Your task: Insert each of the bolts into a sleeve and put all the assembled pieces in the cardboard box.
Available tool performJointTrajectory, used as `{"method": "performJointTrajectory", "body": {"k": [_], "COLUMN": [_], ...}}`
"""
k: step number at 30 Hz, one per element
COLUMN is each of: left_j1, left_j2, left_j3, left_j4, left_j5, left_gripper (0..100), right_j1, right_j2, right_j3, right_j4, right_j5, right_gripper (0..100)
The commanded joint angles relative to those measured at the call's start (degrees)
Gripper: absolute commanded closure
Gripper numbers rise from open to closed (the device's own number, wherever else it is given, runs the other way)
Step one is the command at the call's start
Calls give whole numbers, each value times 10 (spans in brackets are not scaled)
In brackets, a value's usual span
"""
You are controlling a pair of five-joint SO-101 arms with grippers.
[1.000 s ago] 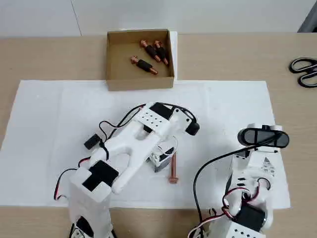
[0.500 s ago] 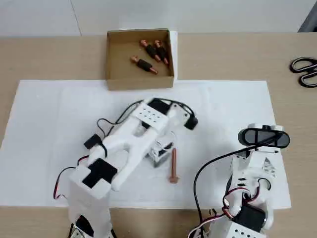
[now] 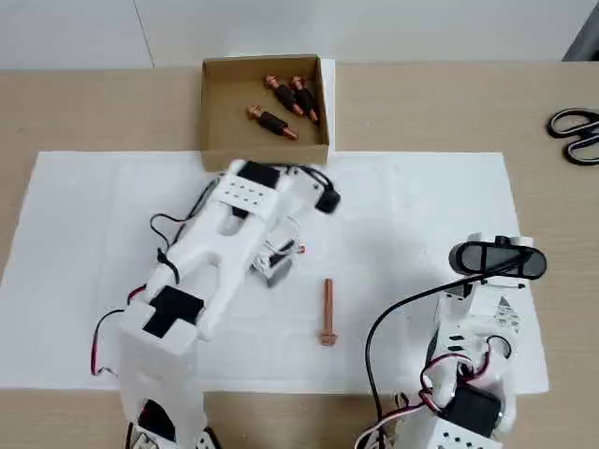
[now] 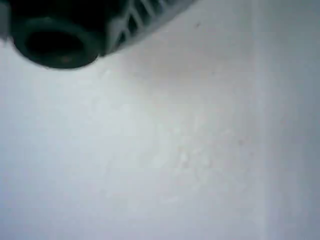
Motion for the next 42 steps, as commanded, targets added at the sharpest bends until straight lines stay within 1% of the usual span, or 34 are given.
{"method": "performJointTrajectory", "body": {"k": [1,7,11,17,19,20,25,29,31,33,38,39,40,42], "left_j1": [-4,-17,-41,-28,-18,-15,-15,-4,5,11,9,7,9,19], "left_j2": [-5,-4,-4,-11,-8,-6,-5,-10,-11,-11,-9,-10,-11,-11], "left_j3": [-48,-78,-78,-91,-109,-114,-133,-161,-175,-194,-244,-243,-245,-246], "left_j4": [-13,-16,-16,47,84,90,88,91,91,91,98,100,100,100], "left_j5": [1,0,-1,5,38,48,-3,9,65,149,439,476,498,503], "left_gripper": [873,873,873,874,874,874,874,874,874,874,874,874,874,874], "right_j1": [4,5,5,5,5,5,5,5,5,5,5,5,5,4], "right_j2": [-7,-12,-12,-12,-12,-12,-12,-12,-12,-12,-12,-12,-12,-12], "right_j3": [-2,-3,-3,-3,-3,-3,-3,-3,-3,-2,-1,0,4,9], "right_j4": [-11,0,0,0,-1,-1,-1,-1,-1,-2,-2,-3,-4,-5], "right_j5": [-1,-1,-1,-1,-1,-1,-1,-1,-1,-2,-2,-2,-2,-2], "right_gripper": [990,990,990,990,990,990,990,990,990,990,990,990,990,990]}}
